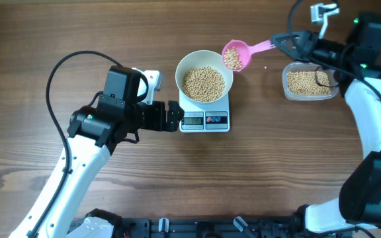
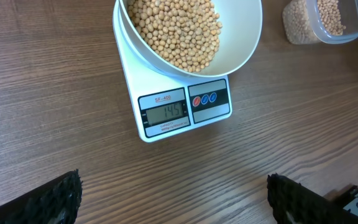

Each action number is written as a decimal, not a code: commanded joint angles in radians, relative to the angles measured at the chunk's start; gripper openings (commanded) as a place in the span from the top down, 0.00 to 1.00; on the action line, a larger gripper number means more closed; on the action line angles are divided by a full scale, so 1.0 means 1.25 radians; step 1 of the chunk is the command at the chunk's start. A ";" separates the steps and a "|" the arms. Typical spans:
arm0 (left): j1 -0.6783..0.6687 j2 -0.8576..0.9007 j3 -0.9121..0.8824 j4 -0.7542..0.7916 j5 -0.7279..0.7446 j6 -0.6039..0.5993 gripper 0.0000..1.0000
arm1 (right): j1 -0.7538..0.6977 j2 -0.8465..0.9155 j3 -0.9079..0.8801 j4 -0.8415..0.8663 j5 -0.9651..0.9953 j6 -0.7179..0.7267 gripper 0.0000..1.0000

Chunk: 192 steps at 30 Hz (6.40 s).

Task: Scoop item into bowl and weigh 150g on scale
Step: 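Lift the filled pink scoop left over the white bowl, then tilt the pink scoop over the bowl to pour a few soybeans, then move the pink scoop right back to the tub, then dip the pink scoop into the tub and scoop soybeans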

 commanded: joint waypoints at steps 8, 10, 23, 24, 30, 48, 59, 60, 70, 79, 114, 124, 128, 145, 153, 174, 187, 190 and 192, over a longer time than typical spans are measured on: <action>-0.003 0.002 -0.005 0.002 0.010 0.013 0.00 | 0.121 0.008 -0.003 0.009 0.162 -0.243 0.96; -0.003 0.002 -0.005 0.002 0.010 0.013 0.00 | 0.139 0.008 -0.003 0.018 0.169 -0.293 0.96; -0.003 0.002 -0.005 0.002 0.010 0.013 0.00 | 0.220 0.008 -0.003 0.047 0.282 -0.440 0.96; -0.003 0.002 -0.005 0.002 0.010 0.013 0.00 | 0.220 0.008 -0.003 0.047 0.282 -0.439 0.96; -0.003 0.002 -0.005 0.002 0.010 0.013 0.00 | 0.221 0.008 -0.003 0.046 0.306 -0.469 0.96; -0.003 0.002 -0.005 0.002 0.010 0.013 0.00 | 0.242 0.008 -0.003 0.041 0.321 -0.479 0.96; -0.003 0.002 -0.005 0.002 0.010 0.013 0.00 | 0.242 0.008 -0.003 0.041 0.323 -0.478 0.96; -0.003 0.002 -0.005 0.002 0.010 0.013 0.00 | 0.242 0.008 -0.003 0.041 0.323 -0.478 0.96; -0.003 0.002 -0.005 0.002 0.010 0.013 0.00 | 0.242 0.008 -0.003 0.041 0.324 -0.457 0.96; -0.003 0.002 -0.005 0.002 0.010 0.013 0.00 | 0.242 0.008 -0.003 0.040 0.323 -0.457 0.96; -0.003 0.002 -0.005 0.002 0.010 0.013 0.00 | 0.092 0.008 -0.003 0.165 0.319 0.090 0.96; -0.003 0.002 -0.005 0.002 0.010 0.013 0.00 | -0.146 0.008 -0.003 0.128 0.200 0.069 0.96; -0.003 0.002 -0.005 0.002 0.010 0.013 0.00 | -0.214 0.008 -0.003 0.038 0.201 -0.059 0.96; -0.003 0.002 -0.005 0.002 0.010 0.013 0.00 | -0.283 -0.013 -0.003 -0.091 0.263 -0.426 0.96; -0.003 0.002 -0.005 0.002 0.010 0.013 0.00 | -0.283 -0.040 -0.003 -0.229 0.385 -0.637 0.96; -0.003 0.002 -0.005 0.002 0.010 0.013 0.00 | -0.068 -0.082 -0.003 -0.295 0.849 -0.841 0.96; -0.003 0.002 -0.005 0.002 0.010 0.013 0.00 | 0.047 -0.082 -0.003 -0.317 1.015 -0.762 0.96; -0.003 0.002 -0.005 0.002 0.010 0.013 0.00 | 0.047 -0.083 -0.002 -0.330 1.003 -0.656 0.96; -0.003 0.002 -0.005 0.002 0.010 0.013 0.00 | 0.047 -0.088 0.000 -0.341 0.970 -0.631 0.96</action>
